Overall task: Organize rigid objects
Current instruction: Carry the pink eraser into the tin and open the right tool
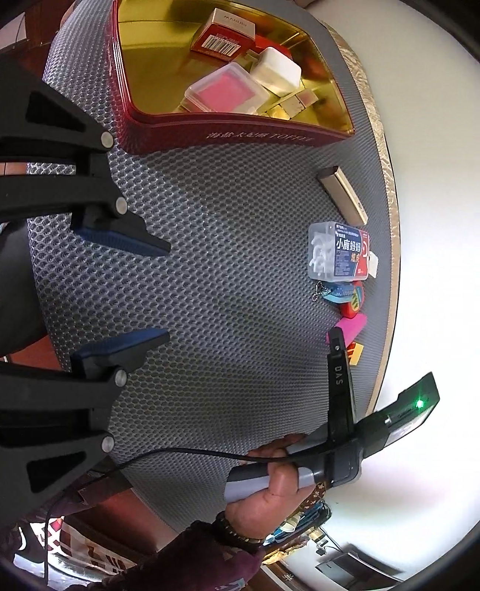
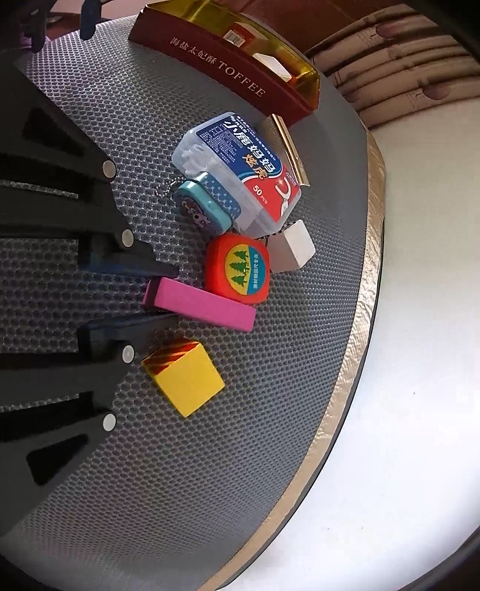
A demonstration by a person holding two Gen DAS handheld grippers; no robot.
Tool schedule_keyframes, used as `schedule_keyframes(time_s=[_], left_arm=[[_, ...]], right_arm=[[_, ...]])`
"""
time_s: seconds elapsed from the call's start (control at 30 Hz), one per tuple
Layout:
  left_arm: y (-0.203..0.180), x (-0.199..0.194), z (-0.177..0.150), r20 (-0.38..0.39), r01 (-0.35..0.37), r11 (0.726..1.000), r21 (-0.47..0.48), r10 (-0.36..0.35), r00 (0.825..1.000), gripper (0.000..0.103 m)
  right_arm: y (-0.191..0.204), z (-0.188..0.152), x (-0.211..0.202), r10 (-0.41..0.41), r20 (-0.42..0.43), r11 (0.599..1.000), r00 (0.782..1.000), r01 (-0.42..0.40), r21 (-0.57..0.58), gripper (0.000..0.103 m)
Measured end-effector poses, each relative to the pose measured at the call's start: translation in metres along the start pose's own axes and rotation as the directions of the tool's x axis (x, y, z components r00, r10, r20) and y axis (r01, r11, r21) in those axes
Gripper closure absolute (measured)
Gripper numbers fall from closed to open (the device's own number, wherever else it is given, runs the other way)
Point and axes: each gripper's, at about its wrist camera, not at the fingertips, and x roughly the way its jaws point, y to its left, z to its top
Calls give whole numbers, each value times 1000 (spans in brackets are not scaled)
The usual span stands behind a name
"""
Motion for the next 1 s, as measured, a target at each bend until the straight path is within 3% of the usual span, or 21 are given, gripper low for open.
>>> schedule_keyframes(time_s=[0.2,0.47,0.63,0.7,0.87,1.0], left_arm=[[2,-13,-3,17,19,1000,-25,-19,1000,62],[6,-44,-31,35,9,999,-47,-7,999,62],[14,-63,-58,50,-36,997,-63,39,998,62],[20,-69,-66,55,-46,996,-74,50,997,62],[37,-82,-80,73,-59,991,-119,68,995,62],[48,-88,-82,93,-54,986,-159,69,993,62]], right_arm=[[-7,-21,-43,85,57,987,995,-92,131,89],[26,-17,-102,217,117,961,969,-233,150,89],[75,6,-118,341,128,928,931,-356,115,89],[102,16,-118,416,119,898,902,-428,106,89],[164,37,-99,545,67,828,836,-549,113,89],[210,50,-75,598,16,794,802,-595,125,89]])
